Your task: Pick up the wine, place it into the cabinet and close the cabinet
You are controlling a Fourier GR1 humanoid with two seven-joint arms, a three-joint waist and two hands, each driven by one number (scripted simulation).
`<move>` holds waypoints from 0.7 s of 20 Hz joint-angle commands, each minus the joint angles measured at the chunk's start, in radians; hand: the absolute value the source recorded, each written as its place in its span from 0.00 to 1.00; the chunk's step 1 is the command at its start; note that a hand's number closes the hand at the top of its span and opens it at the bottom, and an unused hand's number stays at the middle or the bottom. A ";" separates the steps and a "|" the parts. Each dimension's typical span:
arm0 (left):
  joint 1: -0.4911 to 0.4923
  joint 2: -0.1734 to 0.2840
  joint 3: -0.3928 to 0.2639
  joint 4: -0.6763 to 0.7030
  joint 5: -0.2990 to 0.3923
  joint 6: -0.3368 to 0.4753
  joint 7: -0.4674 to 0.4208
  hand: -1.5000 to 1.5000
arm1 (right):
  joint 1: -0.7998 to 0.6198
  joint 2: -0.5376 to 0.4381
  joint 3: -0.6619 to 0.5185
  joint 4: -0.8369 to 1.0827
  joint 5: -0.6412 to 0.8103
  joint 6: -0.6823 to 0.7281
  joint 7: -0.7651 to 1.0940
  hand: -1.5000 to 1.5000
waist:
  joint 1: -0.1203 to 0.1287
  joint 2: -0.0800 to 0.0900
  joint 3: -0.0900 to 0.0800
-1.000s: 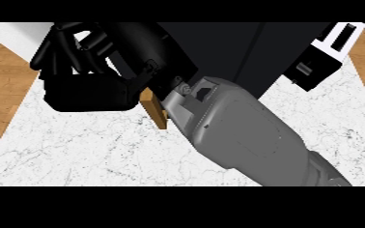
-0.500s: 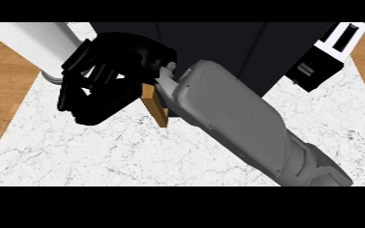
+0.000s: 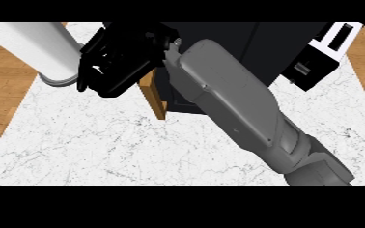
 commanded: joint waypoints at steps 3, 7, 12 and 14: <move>-0.027 -0.035 0.044 0.018 0.000 -0.041 0.010 0.00 | 0.005 0.000 -0.067 0.145 -0.006 0.098 -0.085 1.00 | -0.019 0.005 0.002; -0.015 -0.063 0.033 -0.022 -0.033 -0.032 0.020 0.00 | 0.018 -0.053 -0.085 0.201 -0.016 0.122 -0.125 1.00 | -0.014 0.009 0.002; -0.016 -0.069 0.062 0.018 -0.059 -0.078 0.024 0.00 | -0.027 -0.098 -0.118 0.255 0.008 0.069 -0.178 1.00 | -0.001 0.012 0.001; -0.033 -0.075 0.053 0.000 -0.058 -0.020 0.049 0.00 | -0.037 -0.106 -0.128 0.251 0.037 0.015 -0.211 1.00 | -0.015 0.014 0.002</move>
